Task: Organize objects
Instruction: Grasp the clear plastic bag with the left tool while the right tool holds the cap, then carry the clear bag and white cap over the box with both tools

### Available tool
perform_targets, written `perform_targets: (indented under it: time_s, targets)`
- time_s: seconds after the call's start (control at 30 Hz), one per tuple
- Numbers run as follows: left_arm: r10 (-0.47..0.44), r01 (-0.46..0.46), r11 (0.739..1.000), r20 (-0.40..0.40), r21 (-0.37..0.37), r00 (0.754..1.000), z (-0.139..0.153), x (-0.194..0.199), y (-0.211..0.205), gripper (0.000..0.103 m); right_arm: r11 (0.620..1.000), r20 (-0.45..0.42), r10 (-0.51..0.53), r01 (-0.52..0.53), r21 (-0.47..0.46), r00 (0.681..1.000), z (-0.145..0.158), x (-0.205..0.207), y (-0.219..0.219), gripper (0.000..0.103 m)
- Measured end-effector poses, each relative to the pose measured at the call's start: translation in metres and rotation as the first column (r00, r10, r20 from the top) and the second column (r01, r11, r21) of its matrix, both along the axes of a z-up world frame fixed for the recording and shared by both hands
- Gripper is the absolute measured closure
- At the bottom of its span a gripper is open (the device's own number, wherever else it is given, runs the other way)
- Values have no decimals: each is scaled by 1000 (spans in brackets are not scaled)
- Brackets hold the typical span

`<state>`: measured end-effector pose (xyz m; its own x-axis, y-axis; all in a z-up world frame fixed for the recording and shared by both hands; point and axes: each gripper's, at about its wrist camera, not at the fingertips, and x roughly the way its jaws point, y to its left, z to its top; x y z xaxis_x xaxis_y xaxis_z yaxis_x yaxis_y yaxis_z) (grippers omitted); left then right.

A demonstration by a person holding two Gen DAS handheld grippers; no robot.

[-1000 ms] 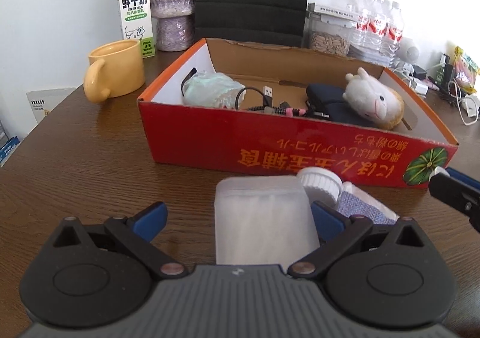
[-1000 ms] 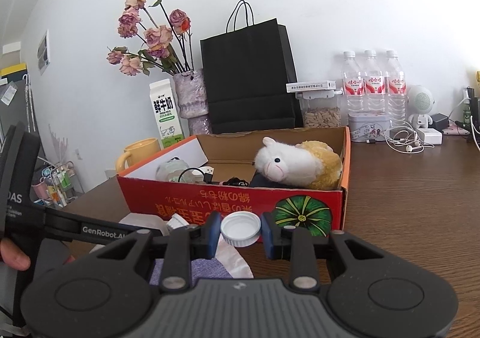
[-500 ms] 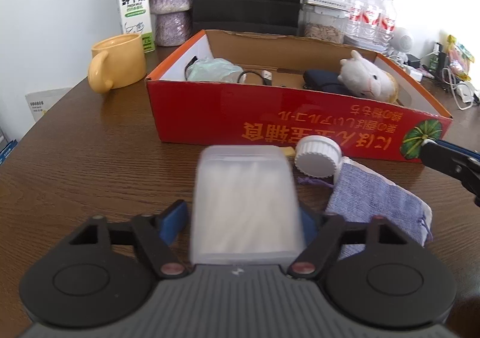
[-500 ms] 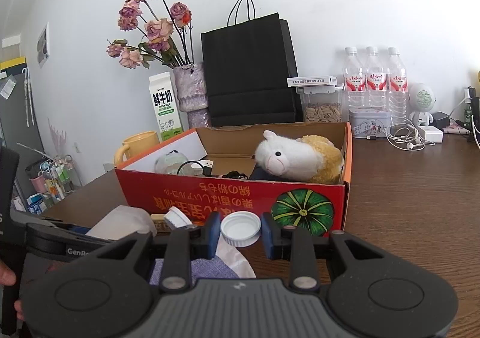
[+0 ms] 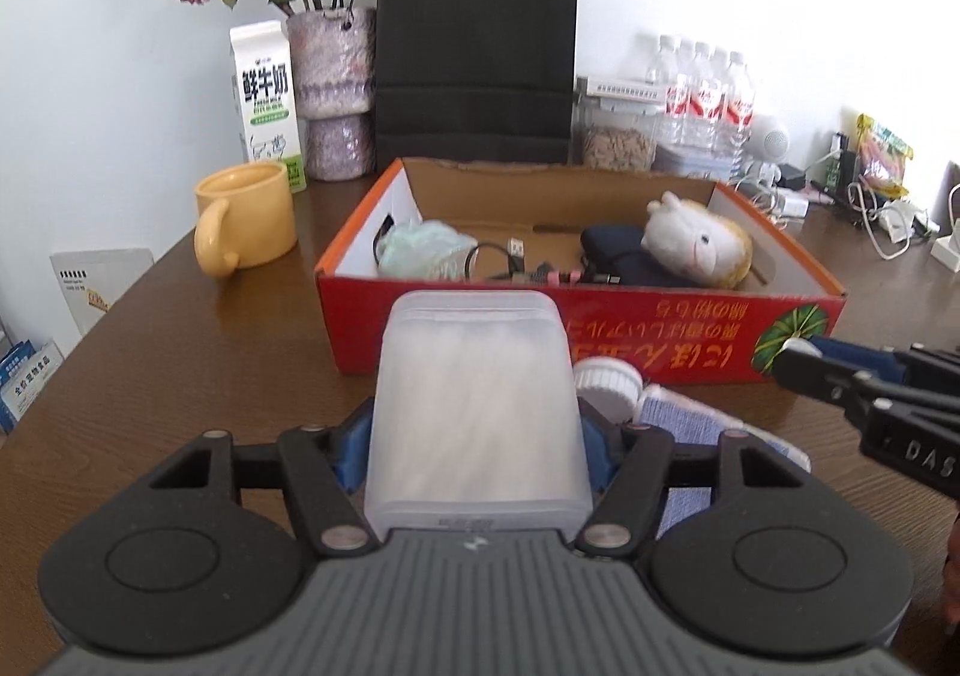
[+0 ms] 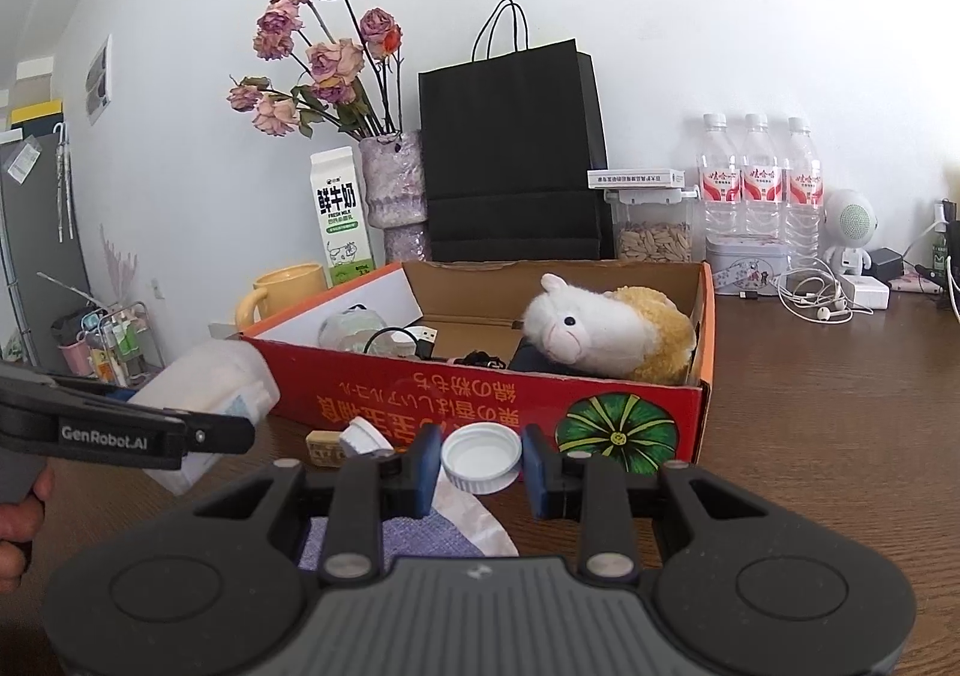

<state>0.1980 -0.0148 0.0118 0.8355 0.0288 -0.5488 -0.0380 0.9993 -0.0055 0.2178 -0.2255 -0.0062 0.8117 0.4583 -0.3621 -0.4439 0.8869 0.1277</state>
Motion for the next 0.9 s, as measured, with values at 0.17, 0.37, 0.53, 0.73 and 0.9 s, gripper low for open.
perform_targets:
  time_s: [0.17,0.37,0.53,0.73,0.9]
  targets:
    - [-18,19,1000,53,-18,998,16,4,0,37,1000,44,-9,9,7,999,12,-2,5,75]
    - [-38,43,998,104,-38,994,29,17,1,37,1000,80,3,-2,-7,997,26,7,22,75]
    - [-49,58,997,137,-55,989,36,36,5,37,1000,99,4,-2,-21,995,35,24,38,75]
    - [-63,75,995,178,-61,982,44,68,10,37,999,124,-5,11,-47,992,39,49,59,75]
    - [-63,78,994,184,-74,981,41,100,14,37,999,121,-33,37,-29,992,34,78,71,75]
